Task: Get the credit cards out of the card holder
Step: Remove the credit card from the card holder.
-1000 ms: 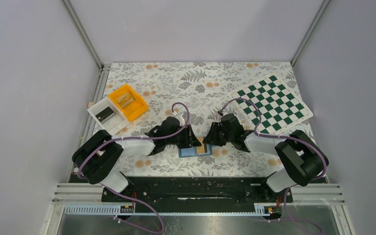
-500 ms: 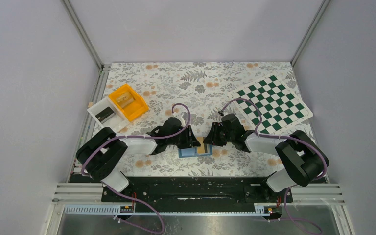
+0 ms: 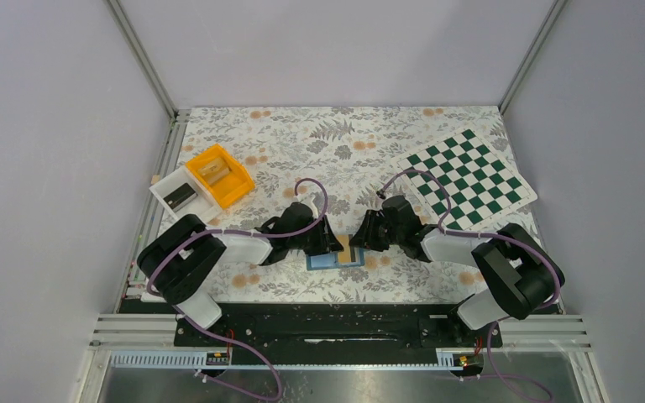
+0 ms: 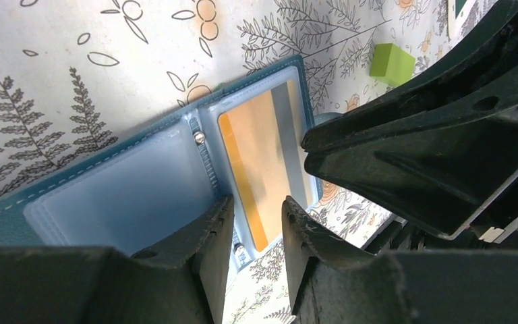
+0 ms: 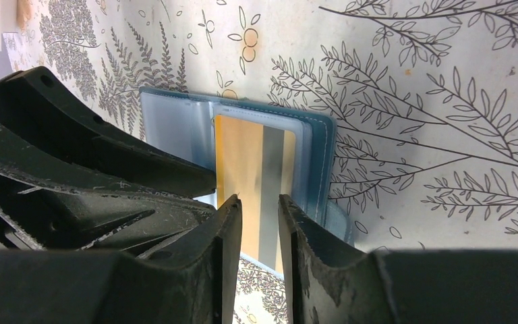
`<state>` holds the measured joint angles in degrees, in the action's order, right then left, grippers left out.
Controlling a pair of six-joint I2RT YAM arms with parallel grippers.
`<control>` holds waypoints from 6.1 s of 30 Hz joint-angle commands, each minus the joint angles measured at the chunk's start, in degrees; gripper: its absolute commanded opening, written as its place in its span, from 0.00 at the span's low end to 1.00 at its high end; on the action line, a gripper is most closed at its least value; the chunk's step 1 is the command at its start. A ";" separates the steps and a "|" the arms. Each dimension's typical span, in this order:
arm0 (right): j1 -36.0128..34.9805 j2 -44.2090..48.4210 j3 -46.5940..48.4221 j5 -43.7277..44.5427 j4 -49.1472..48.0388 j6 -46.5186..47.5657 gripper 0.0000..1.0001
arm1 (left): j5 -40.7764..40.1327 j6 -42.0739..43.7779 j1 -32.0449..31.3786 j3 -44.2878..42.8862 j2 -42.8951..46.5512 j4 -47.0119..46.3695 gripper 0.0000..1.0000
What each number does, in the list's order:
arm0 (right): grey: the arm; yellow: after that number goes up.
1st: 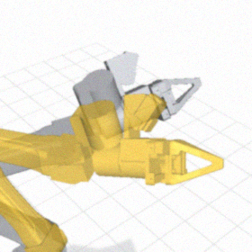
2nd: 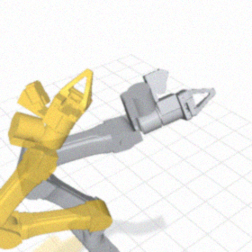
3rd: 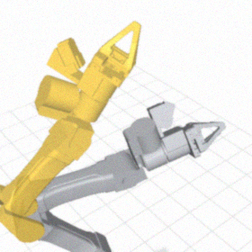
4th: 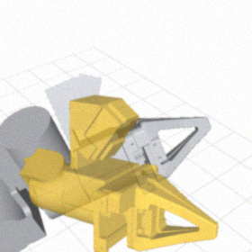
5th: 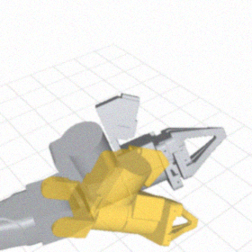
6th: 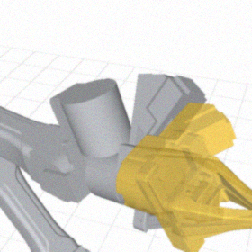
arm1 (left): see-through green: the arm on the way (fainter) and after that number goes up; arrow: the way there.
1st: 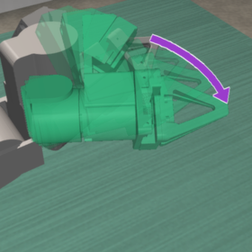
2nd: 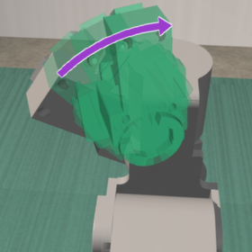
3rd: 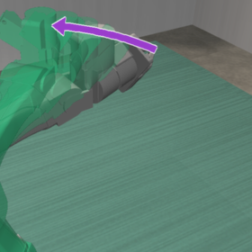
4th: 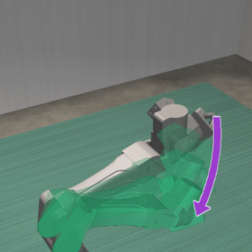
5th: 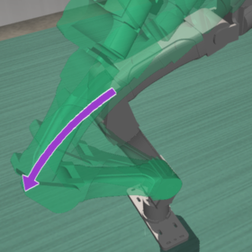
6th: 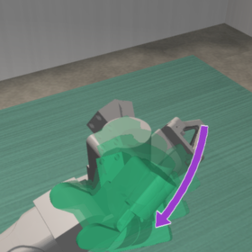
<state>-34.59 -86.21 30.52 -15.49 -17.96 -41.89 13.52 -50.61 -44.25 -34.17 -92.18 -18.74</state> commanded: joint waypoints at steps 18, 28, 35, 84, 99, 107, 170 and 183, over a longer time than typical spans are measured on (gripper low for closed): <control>0.31 -2.05 -2.20 0.32 1.75 -0.58 0.31 | 3.44 -3.63 -0.77 0.50 -2.20 -10.35 0.26; 0.31 -3.64 -3.09 -0.82 -0.78 -2.15 0.30 | 5.96 -5.27 -0.79 0.76 -2.51 -14.79 0.24; 0.37 0.94 -2.12 1.04 3.57 -1.01 0.30 | 1.79 -4.57 -0.83 0.66 -2.33 -9.44 0.25; 0.31 3.59 -3.64 1.72 7.23 1.35 0.18 | -1.04 -2.83 -0.79 0.92 -1.03 -6.09 0.29; 0.31 11.15 -0.74 1.75 13.57 1.60 0.28 | -1.16 -1.66 -0.81 0.68 0.36 -4.76 0.34; -0.01 11.05 0.31 0.64 12.56 1.11 0.28 | -0.48 -2.05 -0.79 0.99 -0.58 -5.79 0.34; -1.36 -2.17 -3.16 -1.29 2.04 -3.17 0.11 | 15.93 -15.20 -0.67 5.34 -6.76 -33.83 0.18; 0.06 -0.34 0.36 0.33 6.80 0.17 0.11 | 14.29 -13.81 -0.27 5.51 -4.49 -28.96 0.00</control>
<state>-34.35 -85.34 29.19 -17.02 -13.54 -44.47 17.76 -62.65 -41.28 -27.51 -98.70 -40.27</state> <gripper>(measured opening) 0.117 0.010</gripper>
